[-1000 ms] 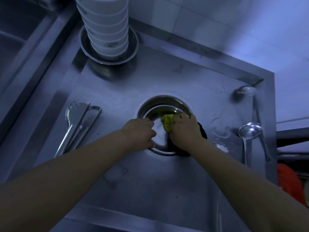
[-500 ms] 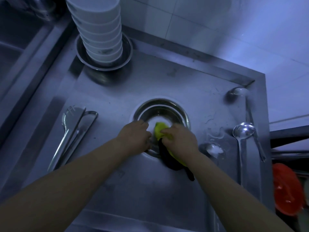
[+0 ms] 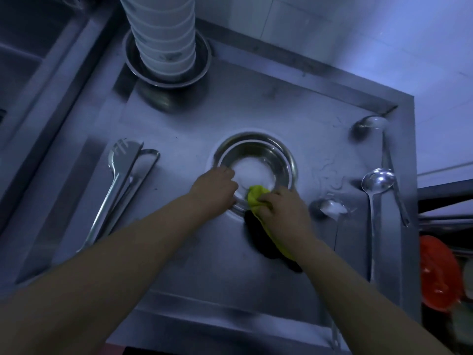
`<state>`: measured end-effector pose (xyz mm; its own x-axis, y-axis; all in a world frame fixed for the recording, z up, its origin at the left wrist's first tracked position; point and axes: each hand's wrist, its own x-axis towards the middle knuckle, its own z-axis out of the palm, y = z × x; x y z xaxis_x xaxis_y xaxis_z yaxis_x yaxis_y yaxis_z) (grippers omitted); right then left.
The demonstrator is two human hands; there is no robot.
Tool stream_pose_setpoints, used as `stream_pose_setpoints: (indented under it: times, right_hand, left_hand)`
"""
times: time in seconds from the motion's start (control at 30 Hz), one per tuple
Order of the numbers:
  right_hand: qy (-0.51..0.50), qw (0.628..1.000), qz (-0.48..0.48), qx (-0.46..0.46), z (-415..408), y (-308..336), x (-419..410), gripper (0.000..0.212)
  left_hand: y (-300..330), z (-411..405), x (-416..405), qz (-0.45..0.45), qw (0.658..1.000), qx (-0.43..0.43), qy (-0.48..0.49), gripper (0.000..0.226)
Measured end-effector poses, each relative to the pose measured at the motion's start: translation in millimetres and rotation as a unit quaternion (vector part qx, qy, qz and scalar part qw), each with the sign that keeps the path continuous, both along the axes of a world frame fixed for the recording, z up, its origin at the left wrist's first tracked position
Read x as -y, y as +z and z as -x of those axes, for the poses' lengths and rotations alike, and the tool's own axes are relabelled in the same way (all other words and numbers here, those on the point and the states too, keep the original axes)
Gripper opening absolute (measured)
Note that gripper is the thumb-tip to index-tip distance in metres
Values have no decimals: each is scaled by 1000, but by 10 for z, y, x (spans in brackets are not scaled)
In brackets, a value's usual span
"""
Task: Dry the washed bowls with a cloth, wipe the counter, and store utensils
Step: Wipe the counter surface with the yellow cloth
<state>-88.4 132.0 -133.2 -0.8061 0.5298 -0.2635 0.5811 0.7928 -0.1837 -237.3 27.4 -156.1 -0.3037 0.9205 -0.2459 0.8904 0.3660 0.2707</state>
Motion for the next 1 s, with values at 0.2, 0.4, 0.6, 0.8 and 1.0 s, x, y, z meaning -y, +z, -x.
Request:
stream_pose_setpoints:
  times: [0.2, 0.4, 0.6, 0.8, 1.0]
  right_hand:
    - [-12, 998, -49, -34, -470, 33, 705, 54]
    - [29, 996, -83, -7, 218, -256, 1148, 65]
    - [68, 995, -70, -26, 784, -374, 1871, 68]
    - [139, 990, -21, -8, 493, -367, 2448, 74]
    - [166, 986, 13, -13, -176, -173, 2346, 64]
  left_hand:
    - [473, 175, 726, -188, 977, -28, 95, 19]
    - [730, 105, 1810, -245, 937, -52, 242, 23]
    - [851, 44, 2612, -277, 881, -19, 383, 21]
    - [887, 14, 2857, -265, 886, -4, 381, 27]
    - [818, -325, 2571, -222, 924, 35, 309, 25]
